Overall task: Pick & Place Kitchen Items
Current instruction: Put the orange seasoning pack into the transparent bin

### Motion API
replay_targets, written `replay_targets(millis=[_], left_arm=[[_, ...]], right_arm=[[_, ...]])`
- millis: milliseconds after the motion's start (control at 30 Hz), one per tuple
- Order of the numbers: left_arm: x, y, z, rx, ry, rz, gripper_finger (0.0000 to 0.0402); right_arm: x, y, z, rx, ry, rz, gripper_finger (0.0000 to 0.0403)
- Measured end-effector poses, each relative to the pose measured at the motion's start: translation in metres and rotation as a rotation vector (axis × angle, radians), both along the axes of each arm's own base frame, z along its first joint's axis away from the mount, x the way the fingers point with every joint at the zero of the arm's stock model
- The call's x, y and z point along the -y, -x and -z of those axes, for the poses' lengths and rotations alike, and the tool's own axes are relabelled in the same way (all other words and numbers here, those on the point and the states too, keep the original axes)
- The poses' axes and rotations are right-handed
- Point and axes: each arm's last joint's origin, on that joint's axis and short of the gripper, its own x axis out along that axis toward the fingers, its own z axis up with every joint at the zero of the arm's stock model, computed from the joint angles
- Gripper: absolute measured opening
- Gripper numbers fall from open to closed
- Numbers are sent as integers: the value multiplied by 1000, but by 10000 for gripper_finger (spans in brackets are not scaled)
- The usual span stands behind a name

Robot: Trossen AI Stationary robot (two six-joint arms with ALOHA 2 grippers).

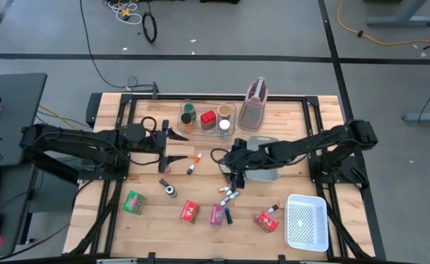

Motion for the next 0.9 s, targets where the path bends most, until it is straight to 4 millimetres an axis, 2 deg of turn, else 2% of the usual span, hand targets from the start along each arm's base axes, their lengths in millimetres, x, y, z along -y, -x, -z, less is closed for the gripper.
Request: replay_targets(millis=[233,433,700,900], left_arm=[[0,-1,-4,44,-7,0,297],[0,-1,-4,44,-7,0,297],[0,-1,-4,44,-8,-8,297],[0,-1,-4,42,-26,-5,297]], right_arm=[[38,-21,31,-27,-84,72,310],[56,-27,60,-118,-136,2,299],[68,-18,66,-224,-137,13,297],[68,-16,66,-249,-116,-38,295]])
